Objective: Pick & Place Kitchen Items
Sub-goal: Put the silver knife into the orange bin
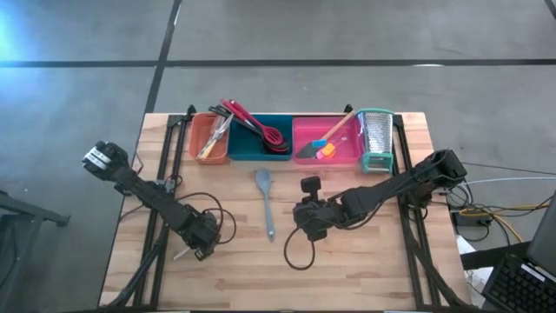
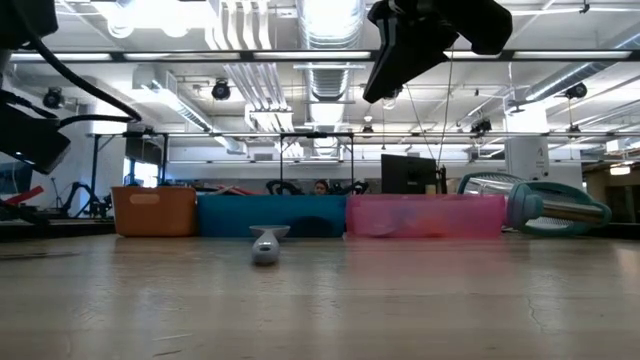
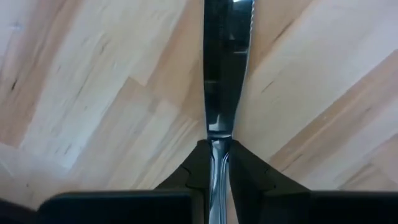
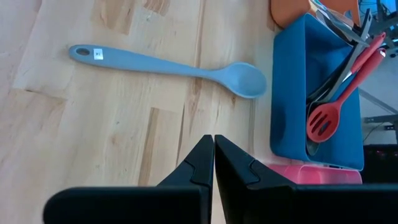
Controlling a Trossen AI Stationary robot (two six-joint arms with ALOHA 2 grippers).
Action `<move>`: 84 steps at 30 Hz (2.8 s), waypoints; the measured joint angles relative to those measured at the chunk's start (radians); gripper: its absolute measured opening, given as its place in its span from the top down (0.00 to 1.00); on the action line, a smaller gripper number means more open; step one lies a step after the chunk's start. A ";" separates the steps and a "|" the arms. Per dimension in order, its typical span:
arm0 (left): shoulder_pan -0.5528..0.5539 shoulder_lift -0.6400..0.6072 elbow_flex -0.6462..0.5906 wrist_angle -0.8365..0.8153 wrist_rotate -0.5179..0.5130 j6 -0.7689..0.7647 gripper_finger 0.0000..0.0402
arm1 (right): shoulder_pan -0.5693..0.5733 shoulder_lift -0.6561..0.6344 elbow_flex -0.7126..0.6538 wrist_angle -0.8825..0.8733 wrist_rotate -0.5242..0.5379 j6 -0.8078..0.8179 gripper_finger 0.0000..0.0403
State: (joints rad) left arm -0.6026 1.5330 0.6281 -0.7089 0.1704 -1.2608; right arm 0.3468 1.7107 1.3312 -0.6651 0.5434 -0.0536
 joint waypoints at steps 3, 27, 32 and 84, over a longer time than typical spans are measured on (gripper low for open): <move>0.011 0.000 0.002 0.022 -0.007 0.031 0.91 | 0.000 0.000 0.000 0.002 0.000 -0.001 0.98; 0.182 -0.003 0.007 0.341 -0.038 0.366 1.00 | 0.000 0.000 0.000 0.019 0.002 -0.025 0.98; 0.208 -0.030 0.023 0.324 -0.039 0.443 0.95 | 0.000 0.000 0.000 0.021 0.002 -0.025 0.98; 0.012 -0.143 0.301 -0.181 -0.369 0.497 0.97 | -0.043 0.275 0.068 0.418 -0.392 -0.011 0.98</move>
State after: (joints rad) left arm -0.5902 1.3903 0.9287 -0.8898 -0.1991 -0.7640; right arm 0.3036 1.9853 1.3989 -0.2476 0.1519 -0.0647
